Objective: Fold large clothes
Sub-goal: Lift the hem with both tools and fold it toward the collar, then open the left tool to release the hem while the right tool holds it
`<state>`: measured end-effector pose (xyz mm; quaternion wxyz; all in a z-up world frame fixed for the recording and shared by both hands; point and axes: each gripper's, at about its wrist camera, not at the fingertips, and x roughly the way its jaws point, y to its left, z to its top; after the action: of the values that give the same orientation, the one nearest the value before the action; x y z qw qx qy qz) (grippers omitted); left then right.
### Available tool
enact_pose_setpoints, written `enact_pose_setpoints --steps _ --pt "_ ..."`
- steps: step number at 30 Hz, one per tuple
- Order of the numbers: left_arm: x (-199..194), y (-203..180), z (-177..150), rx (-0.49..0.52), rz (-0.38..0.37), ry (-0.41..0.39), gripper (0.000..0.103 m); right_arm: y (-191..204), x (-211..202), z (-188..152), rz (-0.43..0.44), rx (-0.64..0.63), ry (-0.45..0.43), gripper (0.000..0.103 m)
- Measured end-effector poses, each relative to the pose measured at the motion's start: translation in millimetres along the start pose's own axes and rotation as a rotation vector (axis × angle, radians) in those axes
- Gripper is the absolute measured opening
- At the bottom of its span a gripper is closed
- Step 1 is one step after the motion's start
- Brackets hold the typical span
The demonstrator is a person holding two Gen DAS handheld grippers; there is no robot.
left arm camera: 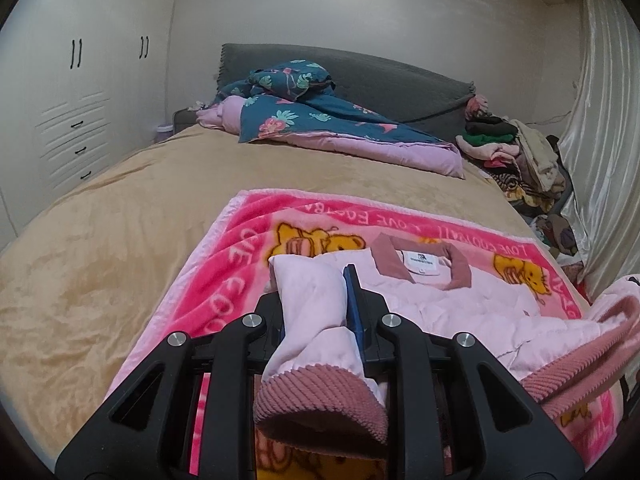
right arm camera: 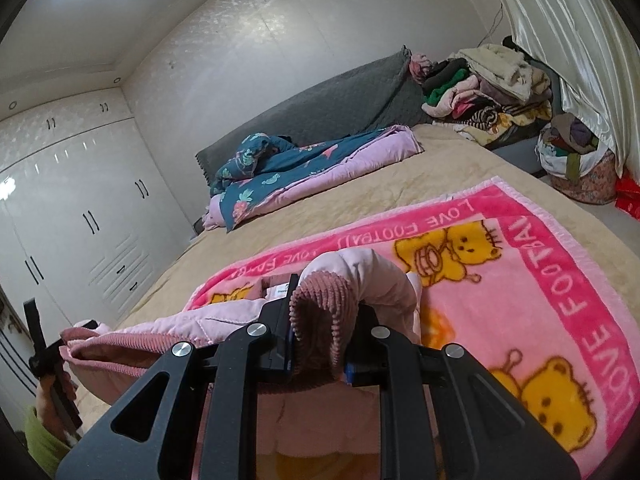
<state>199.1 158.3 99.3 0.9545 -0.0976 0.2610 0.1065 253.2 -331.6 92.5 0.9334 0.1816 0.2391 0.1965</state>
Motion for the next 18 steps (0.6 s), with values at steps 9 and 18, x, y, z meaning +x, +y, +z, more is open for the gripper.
enact_pose_setpoints --steps 9,18 --pt "28.7 1.2 6.6 -0.029 0.007 0.004 0.019 -24.0 56.2 15.6 -0.015 0.082 0.057 0.016" --pt "51.6 -2.3 12.2 -0.039 -0.014 0.019 0.036 -55.8 109.6 16.4 -0.029 0.19 0.151 0.017"
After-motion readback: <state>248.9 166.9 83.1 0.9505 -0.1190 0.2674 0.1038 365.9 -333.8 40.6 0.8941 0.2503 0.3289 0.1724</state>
